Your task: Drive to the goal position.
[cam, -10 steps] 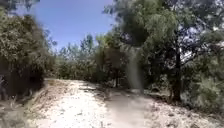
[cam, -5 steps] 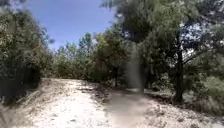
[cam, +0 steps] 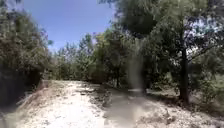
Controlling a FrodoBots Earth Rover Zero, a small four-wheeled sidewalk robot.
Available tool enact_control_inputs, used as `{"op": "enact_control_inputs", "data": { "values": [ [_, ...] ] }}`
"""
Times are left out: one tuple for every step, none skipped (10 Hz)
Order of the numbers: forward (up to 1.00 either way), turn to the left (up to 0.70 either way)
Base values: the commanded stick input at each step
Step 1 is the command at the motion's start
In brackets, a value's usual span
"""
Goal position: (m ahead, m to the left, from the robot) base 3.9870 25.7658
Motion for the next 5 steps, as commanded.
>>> {"op": "enact_control_inputs", "data": {
  "values": [
    [0.45, 0.15],
    [0.45, 0.25],
    [0.45, 0.27],
    [0.45, 0.14],
    [0.45, 0.02]
  ]
}}
